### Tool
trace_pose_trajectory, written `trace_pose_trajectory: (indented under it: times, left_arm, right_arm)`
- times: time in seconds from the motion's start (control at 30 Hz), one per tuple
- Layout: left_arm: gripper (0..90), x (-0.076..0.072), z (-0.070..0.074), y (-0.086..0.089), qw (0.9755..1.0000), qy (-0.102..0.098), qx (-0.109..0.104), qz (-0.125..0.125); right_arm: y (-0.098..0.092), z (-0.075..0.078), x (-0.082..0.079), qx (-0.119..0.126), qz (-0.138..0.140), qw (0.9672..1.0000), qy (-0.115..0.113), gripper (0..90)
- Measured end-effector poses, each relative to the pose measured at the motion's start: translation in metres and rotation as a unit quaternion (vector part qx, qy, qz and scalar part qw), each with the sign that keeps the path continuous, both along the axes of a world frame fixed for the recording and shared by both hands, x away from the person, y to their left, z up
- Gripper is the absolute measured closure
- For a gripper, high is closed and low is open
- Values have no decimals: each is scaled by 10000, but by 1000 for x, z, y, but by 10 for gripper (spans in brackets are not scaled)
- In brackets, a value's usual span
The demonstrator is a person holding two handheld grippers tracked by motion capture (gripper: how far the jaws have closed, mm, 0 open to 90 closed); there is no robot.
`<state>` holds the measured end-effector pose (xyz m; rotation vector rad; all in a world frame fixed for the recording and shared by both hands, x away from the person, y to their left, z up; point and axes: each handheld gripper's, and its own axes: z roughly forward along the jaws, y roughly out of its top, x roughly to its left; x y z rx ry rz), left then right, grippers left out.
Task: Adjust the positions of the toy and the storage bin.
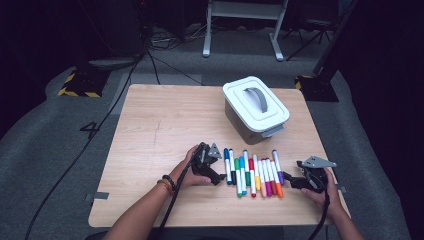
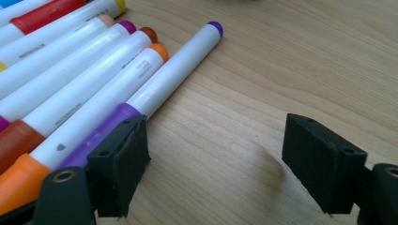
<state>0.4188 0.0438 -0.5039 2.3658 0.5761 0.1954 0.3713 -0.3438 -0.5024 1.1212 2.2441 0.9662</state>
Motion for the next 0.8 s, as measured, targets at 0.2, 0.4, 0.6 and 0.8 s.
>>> trace_pose_trajectory:
  times: [0.2, 0.4, 0.6, 0.8]
  left_arm:
    - [4, -5, 0, 17, 9999, 25, 24, -169]
    - [4, -21, -1, 45, 9998, 2, -31, -173]
    - [4, -33, -2, 75, 9999, -9, -70, 115]
    - [5, -39, -2, 103, 9995, -20, -49, 318]
  right_arm:
    - [-2, 0, 0, 18, -29, 10000, 31, 236]
    - [-7, 0, 0, 23, -134, 9999, 28, 241]
    - [-10, 0, -1, 35, -190, 9998, 30, 261]
    - [-11, 1, -1, 67, -173, 9998, -2, 296]
